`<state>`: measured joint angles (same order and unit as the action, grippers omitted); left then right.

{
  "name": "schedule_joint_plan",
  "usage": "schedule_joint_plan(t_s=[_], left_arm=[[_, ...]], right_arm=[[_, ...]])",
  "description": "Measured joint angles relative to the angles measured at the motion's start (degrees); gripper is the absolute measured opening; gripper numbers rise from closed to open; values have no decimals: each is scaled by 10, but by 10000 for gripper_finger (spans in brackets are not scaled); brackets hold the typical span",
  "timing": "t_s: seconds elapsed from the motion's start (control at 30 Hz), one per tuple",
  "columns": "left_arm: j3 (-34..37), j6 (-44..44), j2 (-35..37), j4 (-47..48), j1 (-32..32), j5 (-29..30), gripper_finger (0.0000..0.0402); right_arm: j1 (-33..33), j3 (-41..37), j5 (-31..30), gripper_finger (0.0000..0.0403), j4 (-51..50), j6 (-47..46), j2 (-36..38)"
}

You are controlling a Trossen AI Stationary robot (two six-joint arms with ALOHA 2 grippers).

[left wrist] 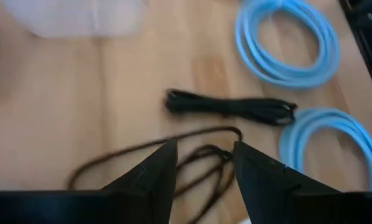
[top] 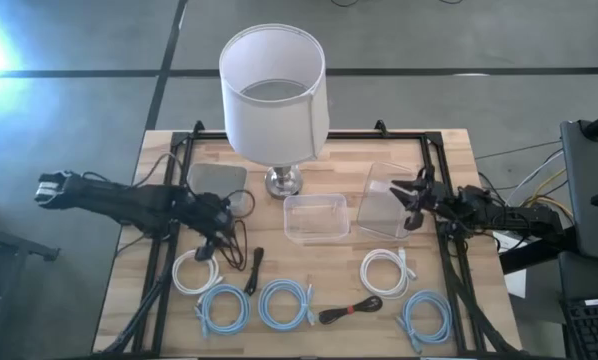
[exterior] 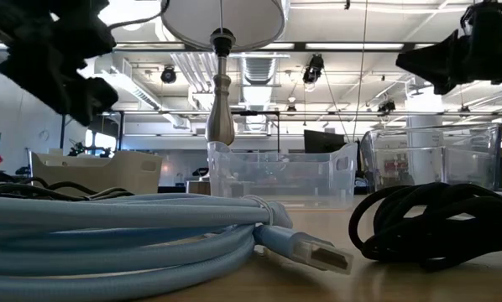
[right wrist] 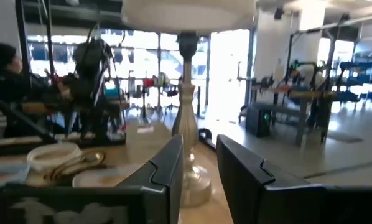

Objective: Pick & Place USB Port
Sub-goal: Put the top black USB cable into the gray bin

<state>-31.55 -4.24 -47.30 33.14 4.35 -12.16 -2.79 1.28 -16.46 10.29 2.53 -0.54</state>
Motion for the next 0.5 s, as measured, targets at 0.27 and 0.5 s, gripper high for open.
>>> schedule_joint_plan(t_s=[0.27,0.5], left_arm=[[0,-35,-69,15,90,48,156],[0,-60,-158,14,140,90,158]], right_arm=[[0,0,6,148,2,-36,-1],[0,0,6,183,10,-37,-4]])
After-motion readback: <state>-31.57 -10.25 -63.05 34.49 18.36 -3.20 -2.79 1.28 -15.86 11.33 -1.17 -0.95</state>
